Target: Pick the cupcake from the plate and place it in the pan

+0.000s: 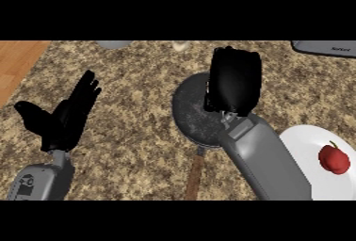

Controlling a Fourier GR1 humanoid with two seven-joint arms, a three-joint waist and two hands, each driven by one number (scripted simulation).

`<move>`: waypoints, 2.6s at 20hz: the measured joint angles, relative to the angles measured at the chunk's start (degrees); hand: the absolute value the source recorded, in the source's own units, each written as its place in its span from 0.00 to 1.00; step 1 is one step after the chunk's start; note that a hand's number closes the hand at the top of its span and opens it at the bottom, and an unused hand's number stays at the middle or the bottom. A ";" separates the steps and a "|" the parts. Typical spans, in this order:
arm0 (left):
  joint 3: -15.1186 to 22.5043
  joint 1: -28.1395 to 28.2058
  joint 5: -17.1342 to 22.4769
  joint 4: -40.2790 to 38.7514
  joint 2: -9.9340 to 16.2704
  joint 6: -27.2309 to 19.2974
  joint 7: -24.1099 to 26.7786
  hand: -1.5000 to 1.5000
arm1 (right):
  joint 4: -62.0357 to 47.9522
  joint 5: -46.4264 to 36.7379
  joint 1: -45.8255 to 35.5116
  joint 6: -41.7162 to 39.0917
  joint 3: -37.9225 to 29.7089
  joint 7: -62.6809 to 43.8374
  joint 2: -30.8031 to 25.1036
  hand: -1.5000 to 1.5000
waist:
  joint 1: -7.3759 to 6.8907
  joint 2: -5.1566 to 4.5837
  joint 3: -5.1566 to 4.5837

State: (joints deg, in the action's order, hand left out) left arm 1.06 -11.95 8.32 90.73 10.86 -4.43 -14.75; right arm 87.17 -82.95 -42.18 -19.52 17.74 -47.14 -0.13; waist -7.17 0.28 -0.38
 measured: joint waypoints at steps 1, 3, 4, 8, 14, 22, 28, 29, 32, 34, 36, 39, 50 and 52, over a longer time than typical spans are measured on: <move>0.16 -0.17 -0.04 -0.08 -0.06 0.10 0.03 0.50 | -0.53 0.77 -1.76 0.06 0.79 -3.71 0.02 1.00 | -0.28 -0.12 0.03; 0.13 -1.09 -0.29 -0.73 -0.21 -0.08 0.27 0.50 | -1.95 2.27 -5.28 1.04 2.39 -8.84 -0.09 1.00 | -0.23 -0.37 0.06; 0.36 -1.44 -0.55 -0.96 -0.53 -0.40 0.21 0.50 | -2.77 3.09 -6.90 1.51 3.18 -10.79 -0.17 1.00 | -0.15 -0.43 0.08; -0.53 -2.64 -0.43 -2.32 -0.21 -0.40 0.32 0.50 | -6.57 6.71 -11.42 4.90 5.93 -16.57 -0.42 1.00 | 0.84 -0.66 0.16; -2.31 -2.62 -0.09 -3.43 0.42 -0.58 0.79 0.50 | -11.42 9.94 -14.81 9.68 7.81 -20.18 -0.55 1.00 | 3.20 -0.60 0.25; -3.36 1.30 -0.16 -0.83 0.70 -0.72 1.63 0.50 | -17.61 10.96 -10.67 18.56 6.84 -16.65 -0.40 1.00 | 5.21 -0.51 0.35; -4.07 1.12 0.13 -0.49 0.86 -0.43 1.06 0.50 | -26.51 13.28 -6.63 31.17 6.79 -11.43 -0.23 1.00 | 5.56 -0.63 0.38; -4.02 1.01 0.02 -0.48 0.71 -0.49 1.05 0.50 | -28.60 13.72 -6.98 32.63 5.91 -10.53 -0.18 1.00 | 5.66 -0.63 0.39; -4.13 1.40 0.02 -0.17 0.75 -0.21 1.11 0.50 | -33.83 15.47 -6.21 35.74 5.27 -10.37 -0.15 1.00 | 5.54 -0.67 0.39; -4.21 0.97 -0.08 -0.25 0.83 -0.22 1.08 0.50 | -35.76 17.29 -5.71 37.63 3.14 -10.81 -0.17 0.00 | 5.50 -0.75 0.40; -4.06 0.66 -0.32 -0.22 0.63 -0.54 0.55 0.50 | -36.80 19.57 -4.39 39.26 1.60 -10.54 -0.17 0.00 | 5.69 -0.69 0.41; -4.77 1.26 0.24 0.10 1.16 0.30 0.88 0.50 | -40.04 23.89 -4.06 42.39 0.37 -9.25 -0.12 0.00 | 5.53 -0.70 0.42; -4.80 3.03 -0.87 1.09 0.17 -0.70 0.94 0.50 | -31.78 30.98 3.05 58.85 -1.94 -0.06 -0.37 0.00 | 7.15 -0.14 0.43; -5.67 3.42 -0.38 0.54 0.70 -0.21 1.29 0.50 | -26.93 32.56 6.11 61.32 -2.65 1.66 -0.27 0.00 | 7.73 -0.01 0.43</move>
State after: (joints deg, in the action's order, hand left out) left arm -4.61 -8.52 7.94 91.27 11.56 -4.64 -13.46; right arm 60.24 -50.39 -36.07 41.81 15.09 -45.48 -0.40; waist 0.56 0.26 0.05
